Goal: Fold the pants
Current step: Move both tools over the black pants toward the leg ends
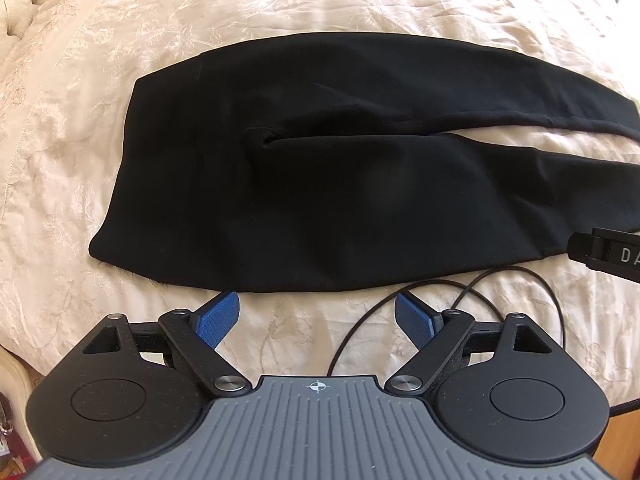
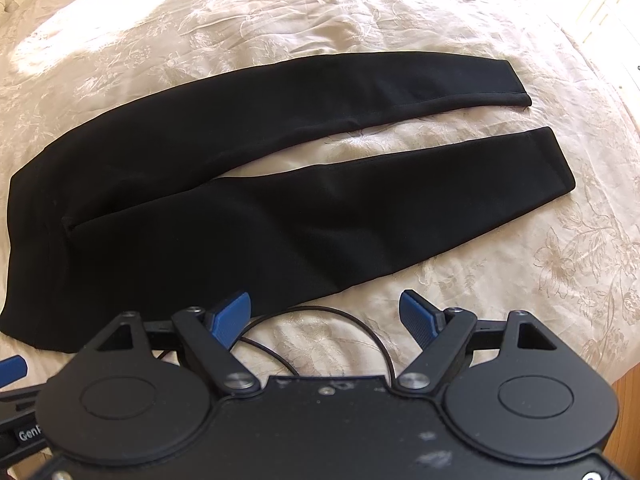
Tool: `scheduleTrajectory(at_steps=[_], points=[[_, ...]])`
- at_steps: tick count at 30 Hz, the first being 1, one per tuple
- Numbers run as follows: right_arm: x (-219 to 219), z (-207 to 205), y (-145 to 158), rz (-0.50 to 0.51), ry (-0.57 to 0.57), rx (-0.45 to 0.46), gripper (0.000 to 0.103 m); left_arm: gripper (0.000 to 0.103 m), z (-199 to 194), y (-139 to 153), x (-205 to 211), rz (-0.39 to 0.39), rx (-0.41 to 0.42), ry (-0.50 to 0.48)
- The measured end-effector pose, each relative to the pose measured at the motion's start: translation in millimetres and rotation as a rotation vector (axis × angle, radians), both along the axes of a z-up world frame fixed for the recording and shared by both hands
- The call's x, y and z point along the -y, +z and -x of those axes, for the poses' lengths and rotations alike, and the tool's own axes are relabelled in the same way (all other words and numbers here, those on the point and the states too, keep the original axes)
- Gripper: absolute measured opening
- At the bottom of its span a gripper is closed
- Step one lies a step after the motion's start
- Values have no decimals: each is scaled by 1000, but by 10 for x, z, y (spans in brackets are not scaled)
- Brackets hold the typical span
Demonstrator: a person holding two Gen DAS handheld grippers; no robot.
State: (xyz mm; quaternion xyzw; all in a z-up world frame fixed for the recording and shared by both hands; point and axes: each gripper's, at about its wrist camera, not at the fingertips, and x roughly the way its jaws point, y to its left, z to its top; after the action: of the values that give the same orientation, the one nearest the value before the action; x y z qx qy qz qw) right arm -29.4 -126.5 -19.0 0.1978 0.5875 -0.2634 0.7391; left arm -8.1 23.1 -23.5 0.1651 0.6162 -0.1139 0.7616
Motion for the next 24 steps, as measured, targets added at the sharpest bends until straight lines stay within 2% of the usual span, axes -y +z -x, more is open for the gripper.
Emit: scheduleTrajectory(at_steps=[3, 8, 12, 16, 21, 24], points=[[1, 32, -20, 2, -14, 7, 84, 79, -11, -23, -85, 20, 8, 1], [12, 153, -70, 12, -45, 31, 83, 78, -3, -112, -316, 43, 50, 27], [64, 327, -125, 37, -93, 51, 83, 78, -46, -230, -414, 36, 53, 11], [212, 565, -202, 50, -174, 52, 83, 78, -84, -384, -405, 23, 13, -34], [469, 875, -235, 63, -269, 58, 83, 78, -26, -436, -319, 43, 35, -59], [698, 1002, -254, 67, -315, 74, 83, 78, 5, -452, -244, 72, 18, -62]])
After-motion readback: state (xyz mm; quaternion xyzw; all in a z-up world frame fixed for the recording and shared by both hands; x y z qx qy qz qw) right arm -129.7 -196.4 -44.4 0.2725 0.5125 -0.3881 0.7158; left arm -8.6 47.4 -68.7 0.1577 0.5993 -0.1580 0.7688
